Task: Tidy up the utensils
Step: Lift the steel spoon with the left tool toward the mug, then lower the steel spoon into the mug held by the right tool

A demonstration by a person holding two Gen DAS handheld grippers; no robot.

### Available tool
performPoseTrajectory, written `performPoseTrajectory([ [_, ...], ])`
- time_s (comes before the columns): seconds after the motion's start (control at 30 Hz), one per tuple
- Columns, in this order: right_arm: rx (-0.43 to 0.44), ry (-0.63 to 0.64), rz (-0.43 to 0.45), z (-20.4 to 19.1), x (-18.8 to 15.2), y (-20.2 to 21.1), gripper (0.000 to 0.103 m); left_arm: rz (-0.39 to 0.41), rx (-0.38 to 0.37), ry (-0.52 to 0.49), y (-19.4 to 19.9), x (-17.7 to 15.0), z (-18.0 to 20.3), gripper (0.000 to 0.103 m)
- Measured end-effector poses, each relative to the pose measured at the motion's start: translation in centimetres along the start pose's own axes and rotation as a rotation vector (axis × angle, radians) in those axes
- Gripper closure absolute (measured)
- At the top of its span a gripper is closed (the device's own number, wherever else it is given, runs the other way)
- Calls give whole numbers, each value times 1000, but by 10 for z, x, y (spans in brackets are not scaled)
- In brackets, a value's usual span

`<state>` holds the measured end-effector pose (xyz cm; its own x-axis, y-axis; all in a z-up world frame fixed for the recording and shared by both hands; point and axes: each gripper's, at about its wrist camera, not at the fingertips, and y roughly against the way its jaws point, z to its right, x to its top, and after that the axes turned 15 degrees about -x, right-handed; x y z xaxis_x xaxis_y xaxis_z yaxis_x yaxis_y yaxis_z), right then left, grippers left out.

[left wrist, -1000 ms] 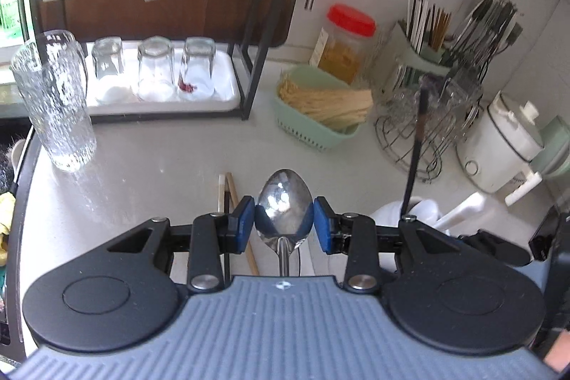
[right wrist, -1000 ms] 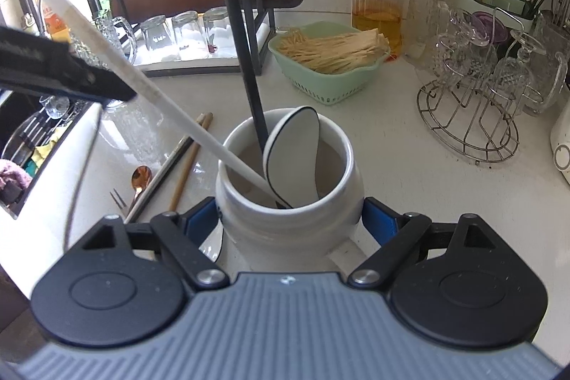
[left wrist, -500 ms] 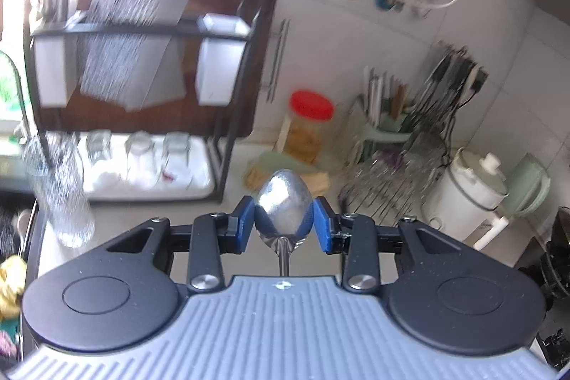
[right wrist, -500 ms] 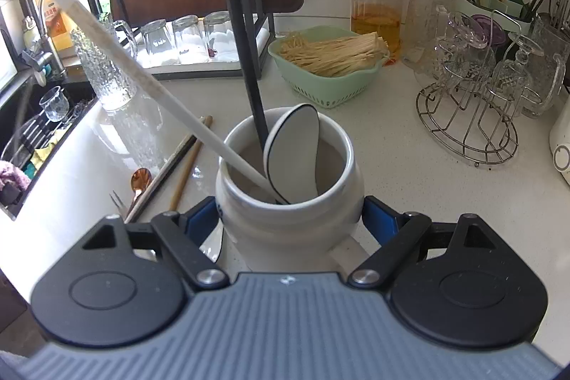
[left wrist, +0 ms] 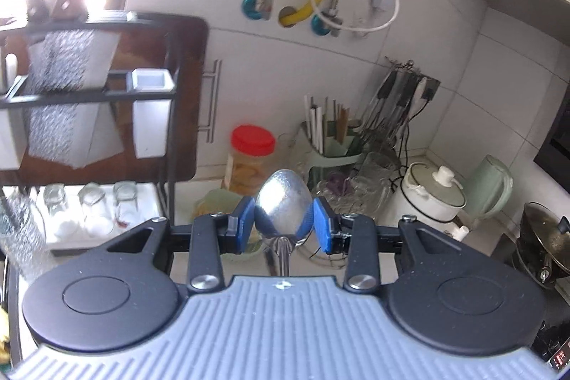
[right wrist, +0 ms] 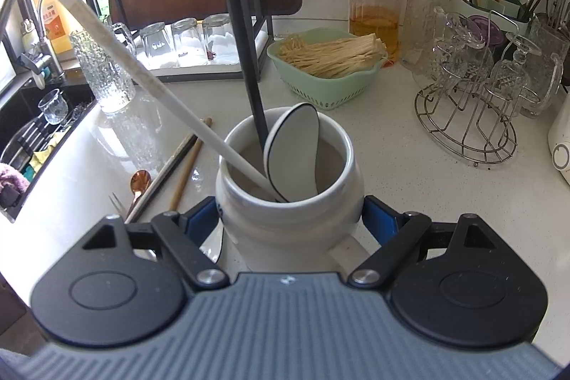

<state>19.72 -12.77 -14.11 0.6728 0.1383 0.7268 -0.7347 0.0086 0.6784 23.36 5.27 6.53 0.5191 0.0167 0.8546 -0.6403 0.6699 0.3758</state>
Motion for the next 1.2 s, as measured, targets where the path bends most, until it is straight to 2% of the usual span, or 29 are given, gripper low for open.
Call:
performPoseTrajectory([
  [0.13, -1, -4, 3, 0, 0, 0, 14, -14, 15, -28, -14, 7, 7, 62],
  [0.33, 0, -8, 7, 0, 0, 1, 14, -27, -25, -62, -41, 9, 19, 62],
  [0.67, 6, -14, 14, 2, -1, 1, 14, -75, -25, -95, -96, -13, 21, 62],
  [1.2, 17, -16, 17, 4, -1, 1, 14, -64, -44, -56, -120, -43, 5, 62],
])
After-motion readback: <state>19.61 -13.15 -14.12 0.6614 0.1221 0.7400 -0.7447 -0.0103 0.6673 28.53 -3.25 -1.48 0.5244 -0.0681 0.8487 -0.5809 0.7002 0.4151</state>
